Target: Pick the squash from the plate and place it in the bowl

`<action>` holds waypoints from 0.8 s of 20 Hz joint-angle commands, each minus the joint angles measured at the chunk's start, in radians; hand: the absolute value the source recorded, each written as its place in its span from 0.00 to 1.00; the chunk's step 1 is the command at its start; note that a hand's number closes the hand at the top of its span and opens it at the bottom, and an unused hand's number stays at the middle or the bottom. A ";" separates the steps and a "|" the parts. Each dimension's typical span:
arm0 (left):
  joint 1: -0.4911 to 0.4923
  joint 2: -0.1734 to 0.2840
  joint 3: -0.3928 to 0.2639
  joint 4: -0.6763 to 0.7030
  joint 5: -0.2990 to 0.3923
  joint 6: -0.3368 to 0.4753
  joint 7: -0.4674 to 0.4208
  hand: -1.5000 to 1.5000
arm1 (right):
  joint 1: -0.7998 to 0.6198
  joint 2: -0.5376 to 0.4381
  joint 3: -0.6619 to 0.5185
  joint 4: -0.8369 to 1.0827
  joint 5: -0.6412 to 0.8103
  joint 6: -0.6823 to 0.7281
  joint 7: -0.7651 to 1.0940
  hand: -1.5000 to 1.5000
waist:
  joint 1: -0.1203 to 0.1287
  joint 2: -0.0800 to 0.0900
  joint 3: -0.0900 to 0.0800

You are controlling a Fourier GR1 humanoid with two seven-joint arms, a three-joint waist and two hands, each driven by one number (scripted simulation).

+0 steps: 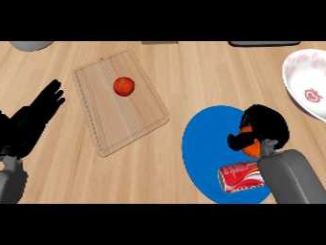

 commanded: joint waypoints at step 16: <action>0.017 -0.006 0.016 0.005 -0.011 0.009 -0.027 0.50 | 0.425 -0.886 -0.701 0.276 -0.435 0.089 -1.246 1.00 | -0.015 0.005 0.001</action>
